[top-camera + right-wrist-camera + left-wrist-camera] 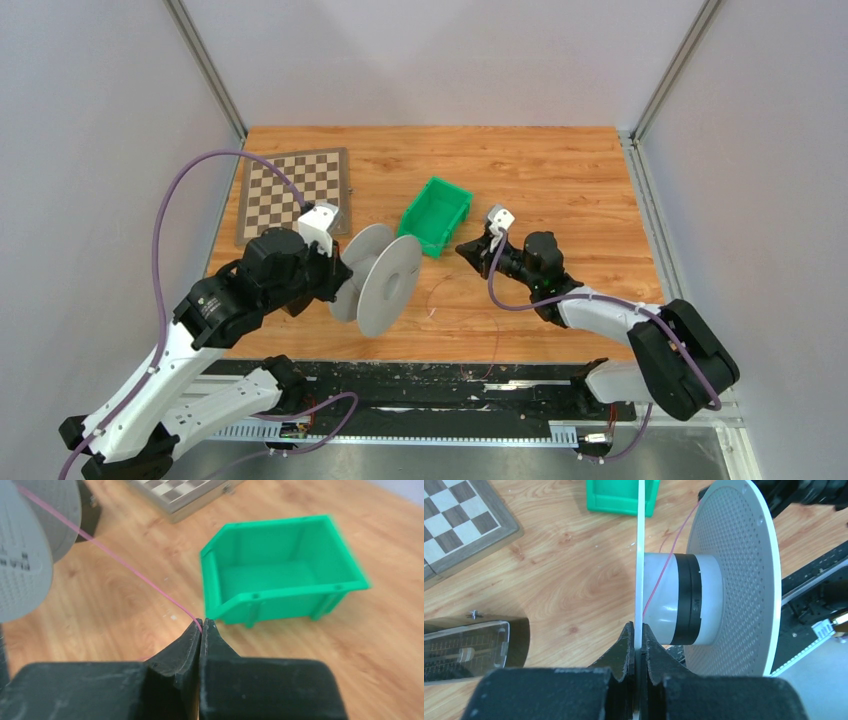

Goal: Wrap the cables

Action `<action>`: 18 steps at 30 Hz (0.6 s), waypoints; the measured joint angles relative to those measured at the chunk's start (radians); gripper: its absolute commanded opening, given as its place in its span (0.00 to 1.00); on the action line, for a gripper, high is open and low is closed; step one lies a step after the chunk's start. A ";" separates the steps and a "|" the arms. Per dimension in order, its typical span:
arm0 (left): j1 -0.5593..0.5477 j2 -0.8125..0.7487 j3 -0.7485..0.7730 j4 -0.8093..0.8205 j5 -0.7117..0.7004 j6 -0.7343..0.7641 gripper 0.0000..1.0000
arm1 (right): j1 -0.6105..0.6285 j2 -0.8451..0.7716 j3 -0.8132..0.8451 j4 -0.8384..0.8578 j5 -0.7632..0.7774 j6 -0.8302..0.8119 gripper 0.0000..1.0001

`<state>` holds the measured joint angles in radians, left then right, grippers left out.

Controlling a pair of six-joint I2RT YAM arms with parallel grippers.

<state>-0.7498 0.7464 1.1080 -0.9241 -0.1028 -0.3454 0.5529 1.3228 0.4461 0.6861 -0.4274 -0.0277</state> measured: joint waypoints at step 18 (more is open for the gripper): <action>0.006 0.042 0.130 0.115 0.054 -0.217 0.00 | 0.224 -0.032 -0.171 0.187 -0.313 0.082 0.26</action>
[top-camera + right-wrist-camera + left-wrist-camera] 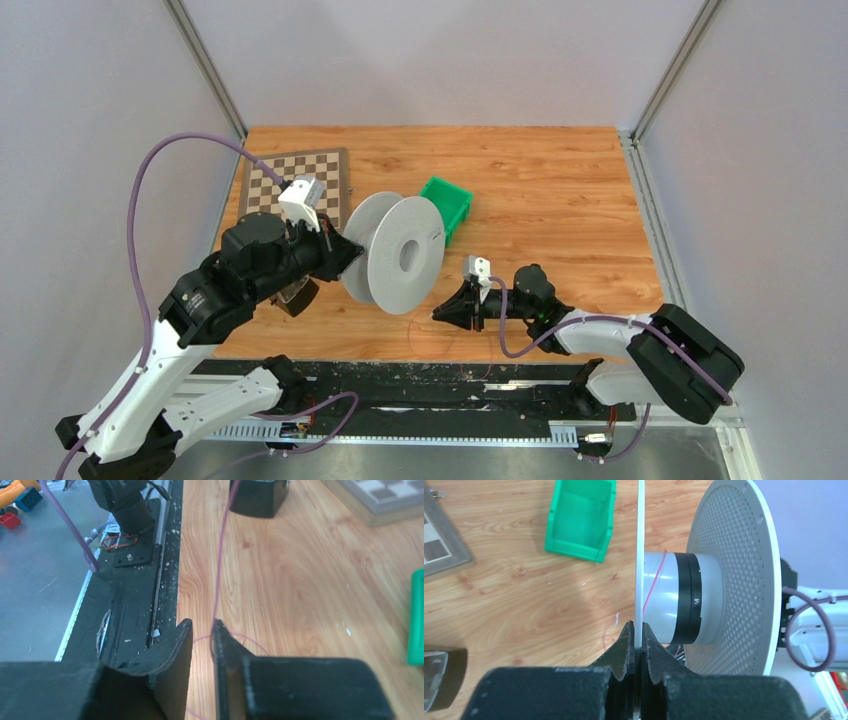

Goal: Wrap the cables

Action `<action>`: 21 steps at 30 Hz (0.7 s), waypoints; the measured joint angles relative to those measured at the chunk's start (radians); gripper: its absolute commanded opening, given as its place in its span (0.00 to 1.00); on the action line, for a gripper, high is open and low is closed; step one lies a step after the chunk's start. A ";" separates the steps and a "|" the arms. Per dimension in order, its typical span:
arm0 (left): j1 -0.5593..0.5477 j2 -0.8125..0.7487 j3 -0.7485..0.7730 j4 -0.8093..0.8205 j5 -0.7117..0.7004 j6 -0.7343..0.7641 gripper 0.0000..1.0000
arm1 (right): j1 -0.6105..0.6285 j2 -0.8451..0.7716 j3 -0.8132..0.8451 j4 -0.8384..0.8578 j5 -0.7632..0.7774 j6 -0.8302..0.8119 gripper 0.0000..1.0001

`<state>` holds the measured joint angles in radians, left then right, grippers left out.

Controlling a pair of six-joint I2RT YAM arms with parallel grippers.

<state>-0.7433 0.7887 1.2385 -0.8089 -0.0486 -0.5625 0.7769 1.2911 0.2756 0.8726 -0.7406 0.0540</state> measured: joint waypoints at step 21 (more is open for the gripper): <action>0.000 -0.062 -0.028 0.175 0.058 -0.135 0.00 | 0.132 0.388 0.001 0.506 0.121 0.103 0.15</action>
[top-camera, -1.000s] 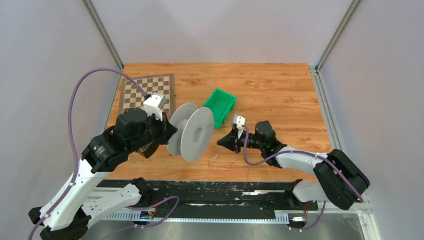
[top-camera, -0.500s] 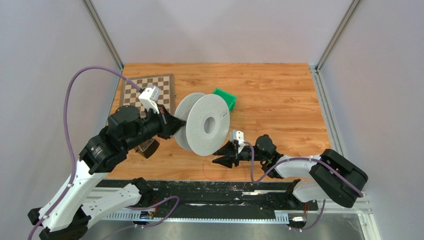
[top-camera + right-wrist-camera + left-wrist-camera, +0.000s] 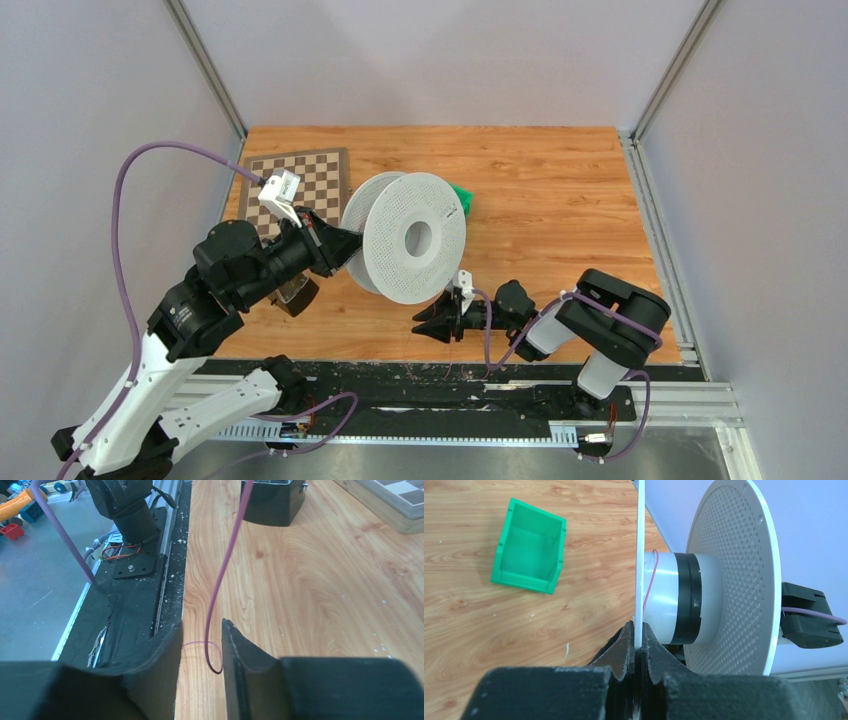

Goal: Wrap the cables

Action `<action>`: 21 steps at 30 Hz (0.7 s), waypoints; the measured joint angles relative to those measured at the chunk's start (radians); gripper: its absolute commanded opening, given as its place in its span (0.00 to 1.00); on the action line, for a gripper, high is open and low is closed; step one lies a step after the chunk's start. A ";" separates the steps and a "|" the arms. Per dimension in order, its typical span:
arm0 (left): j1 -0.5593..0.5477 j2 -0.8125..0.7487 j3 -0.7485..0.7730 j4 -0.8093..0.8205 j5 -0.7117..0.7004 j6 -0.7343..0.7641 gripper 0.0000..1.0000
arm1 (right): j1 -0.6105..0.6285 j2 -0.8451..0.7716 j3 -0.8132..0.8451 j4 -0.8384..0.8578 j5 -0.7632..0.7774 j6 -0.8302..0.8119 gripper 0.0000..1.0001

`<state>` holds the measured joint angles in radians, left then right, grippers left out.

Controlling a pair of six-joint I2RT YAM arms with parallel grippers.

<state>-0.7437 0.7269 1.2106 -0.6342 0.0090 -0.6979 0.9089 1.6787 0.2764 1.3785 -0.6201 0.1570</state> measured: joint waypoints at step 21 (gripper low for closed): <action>0.000 0.208 -0.058 0.006 -0.425 0.204 0.00 | 0.338 -0.367 0.344 -0.804 0.388 -0.085 0.00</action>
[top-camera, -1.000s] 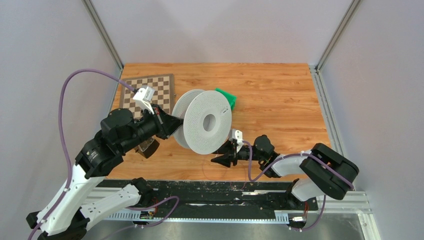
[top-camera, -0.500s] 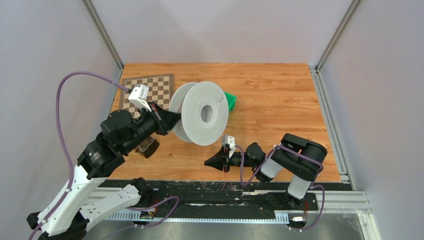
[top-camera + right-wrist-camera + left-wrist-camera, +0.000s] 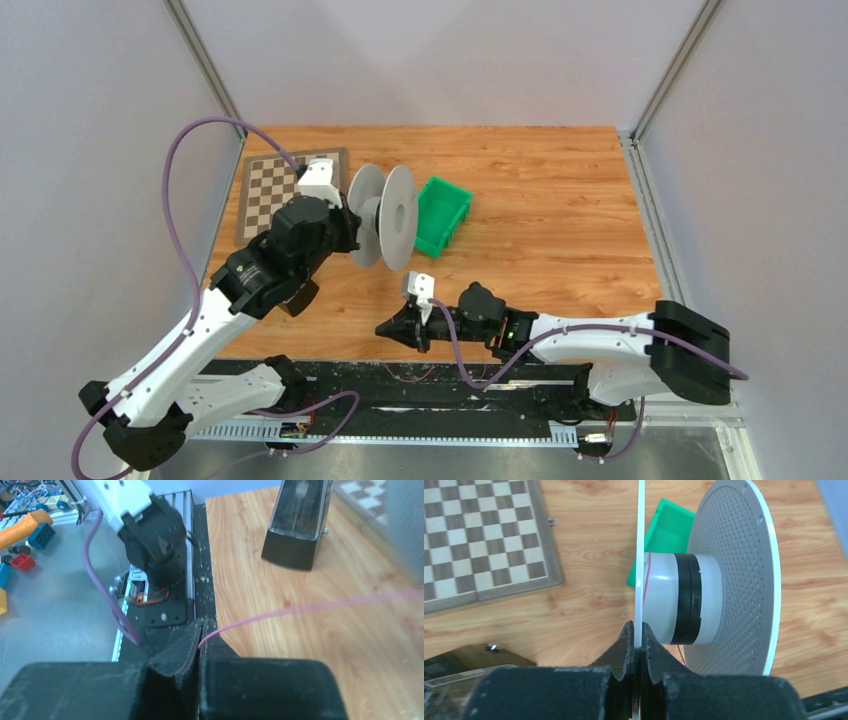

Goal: Wrap the cables

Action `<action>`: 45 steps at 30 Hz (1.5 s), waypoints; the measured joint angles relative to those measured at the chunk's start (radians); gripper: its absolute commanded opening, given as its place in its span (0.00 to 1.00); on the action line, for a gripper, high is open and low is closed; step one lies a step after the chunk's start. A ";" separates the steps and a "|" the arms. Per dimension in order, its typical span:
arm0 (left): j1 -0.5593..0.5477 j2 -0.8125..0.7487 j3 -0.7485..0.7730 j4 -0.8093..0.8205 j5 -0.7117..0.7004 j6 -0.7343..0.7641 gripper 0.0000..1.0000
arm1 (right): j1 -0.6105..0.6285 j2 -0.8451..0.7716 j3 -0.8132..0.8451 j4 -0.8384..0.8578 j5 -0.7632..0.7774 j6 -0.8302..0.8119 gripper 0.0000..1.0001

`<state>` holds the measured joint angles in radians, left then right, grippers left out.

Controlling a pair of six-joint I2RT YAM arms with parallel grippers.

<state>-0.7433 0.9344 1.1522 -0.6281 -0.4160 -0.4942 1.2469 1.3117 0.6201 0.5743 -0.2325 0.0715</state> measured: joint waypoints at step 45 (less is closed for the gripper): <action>-0.048 -0.199 -0.181 -0.036 0.433 0.587 0.00 | -0.447 -0.233 0.370 -0.729 -0.198 -0.187 0.00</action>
<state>-0.7918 0.7353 0.9710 -0.6643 0.0174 0.0925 0.8001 1.0782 0.9905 -0.1543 -0.4301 -0.1154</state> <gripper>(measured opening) 0.030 0.002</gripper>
